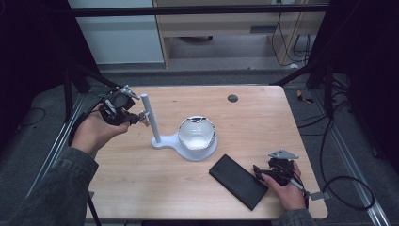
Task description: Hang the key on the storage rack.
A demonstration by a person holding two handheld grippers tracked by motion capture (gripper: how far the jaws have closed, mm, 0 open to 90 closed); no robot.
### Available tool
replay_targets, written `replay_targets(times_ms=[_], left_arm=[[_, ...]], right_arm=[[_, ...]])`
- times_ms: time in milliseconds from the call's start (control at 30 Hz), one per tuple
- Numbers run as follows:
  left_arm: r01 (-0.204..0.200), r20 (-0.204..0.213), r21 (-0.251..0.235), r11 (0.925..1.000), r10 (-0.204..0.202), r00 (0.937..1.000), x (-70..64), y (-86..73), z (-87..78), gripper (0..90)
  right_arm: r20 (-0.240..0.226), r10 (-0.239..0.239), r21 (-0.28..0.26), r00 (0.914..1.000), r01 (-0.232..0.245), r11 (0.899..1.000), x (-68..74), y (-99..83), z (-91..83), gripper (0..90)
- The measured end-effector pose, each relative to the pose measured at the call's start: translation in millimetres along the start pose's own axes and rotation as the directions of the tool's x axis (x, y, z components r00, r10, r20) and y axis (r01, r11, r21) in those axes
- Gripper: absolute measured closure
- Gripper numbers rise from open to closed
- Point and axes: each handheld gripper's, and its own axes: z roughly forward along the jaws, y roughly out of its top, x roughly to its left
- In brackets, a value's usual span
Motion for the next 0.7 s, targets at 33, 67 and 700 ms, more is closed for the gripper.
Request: replay_targets(times_ms=[33,67,700], left_arm=[[-0.006,-0.009,0.009,0.9999,0.006,0.9999,-0.5,1.2,0.1,87.9],[-0.001,-0.017,0.012,0.9999,0.001,0.9998,-1.5,2.2,0.6,87.9],[-0.021,-0.054,0.016,0.9996,0.022,0.9983,-4.5,5.2,5.4,87.8]], right_arm=[[0.000,0.000,0.000,1.0000,0.000,1.000,0.0,0.0,0.0,5.8],[0.000,0.000,0.000,1.0000,0.000,1.000,0.0,0.0,0.0,5.7],[-0.003,-0.003,0.000,1.0000,0.003,1.000,0.3,-0.1,-0.1,5.7]])
